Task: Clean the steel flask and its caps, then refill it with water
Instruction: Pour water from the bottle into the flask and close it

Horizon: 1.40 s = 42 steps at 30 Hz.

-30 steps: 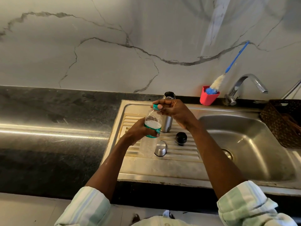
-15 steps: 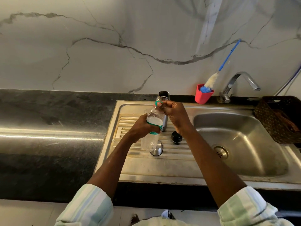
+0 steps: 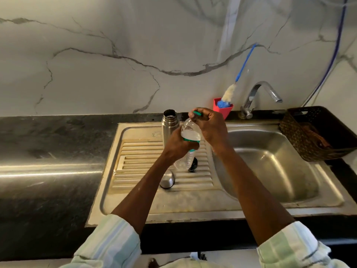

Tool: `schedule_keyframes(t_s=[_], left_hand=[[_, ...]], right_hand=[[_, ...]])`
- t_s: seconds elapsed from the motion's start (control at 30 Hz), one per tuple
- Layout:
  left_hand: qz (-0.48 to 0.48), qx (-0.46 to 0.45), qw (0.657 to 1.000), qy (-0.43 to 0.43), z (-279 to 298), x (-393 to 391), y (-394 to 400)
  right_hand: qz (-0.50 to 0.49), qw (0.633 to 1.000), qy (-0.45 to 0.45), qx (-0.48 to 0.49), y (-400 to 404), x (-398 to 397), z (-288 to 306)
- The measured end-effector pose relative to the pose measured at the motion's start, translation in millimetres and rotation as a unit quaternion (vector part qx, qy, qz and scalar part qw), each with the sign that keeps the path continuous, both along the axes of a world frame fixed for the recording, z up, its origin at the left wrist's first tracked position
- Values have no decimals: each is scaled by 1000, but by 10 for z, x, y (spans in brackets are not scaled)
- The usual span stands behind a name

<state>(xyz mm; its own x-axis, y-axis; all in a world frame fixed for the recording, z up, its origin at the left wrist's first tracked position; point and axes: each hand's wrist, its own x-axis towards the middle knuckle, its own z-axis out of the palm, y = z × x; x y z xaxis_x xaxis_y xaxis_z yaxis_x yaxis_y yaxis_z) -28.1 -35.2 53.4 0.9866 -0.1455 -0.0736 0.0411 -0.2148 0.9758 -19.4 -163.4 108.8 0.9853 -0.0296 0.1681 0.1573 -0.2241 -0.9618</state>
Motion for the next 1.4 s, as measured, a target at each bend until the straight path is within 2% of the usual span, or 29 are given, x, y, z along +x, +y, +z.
schedule_keyframes(t_s=[0.1,0.13,0.17,0.3,0.37,0.5,0.6,0.73,0.83,1.0,1.4], left_hand=[[-59,-18,998,35,59,175,-136],[-81,-20,995,45,79,235,-197],[-86,-13,995,43,94,287,-262],[-22,-10,1000,3,113,497,-605],[2,-6,1000,-9,81,596,-728],[70,9,997,-30,-68,802,-845],[92,25,994,-59,-117,992,-895],[106,43,993,-27,-335,1352,-913],[171,89,981,4,-650,1601,-850],[241,84,966,36,-588,1598,-866],[241,93,965,47,-854,1809,-894]], right_hand=[[148,983,65,90,-394,198,82],[169,979,73,92,-507,270,86],[165,980,69,83,-567,334,80],[34,999,12,27,-624,561,-61],[-1,1000,-3,8,-684,677,-125],[76,995,60,16,-868,997,-253],[120,982,127,-71,-933,1180,-372],[67,989,79,-104,-895,1451,-456],[1,993,35,-112,-811,1754,-466],[-41,993,35,-107,-686,2257,-641],[-64,984,60,-154,-669,2560,-1138]])
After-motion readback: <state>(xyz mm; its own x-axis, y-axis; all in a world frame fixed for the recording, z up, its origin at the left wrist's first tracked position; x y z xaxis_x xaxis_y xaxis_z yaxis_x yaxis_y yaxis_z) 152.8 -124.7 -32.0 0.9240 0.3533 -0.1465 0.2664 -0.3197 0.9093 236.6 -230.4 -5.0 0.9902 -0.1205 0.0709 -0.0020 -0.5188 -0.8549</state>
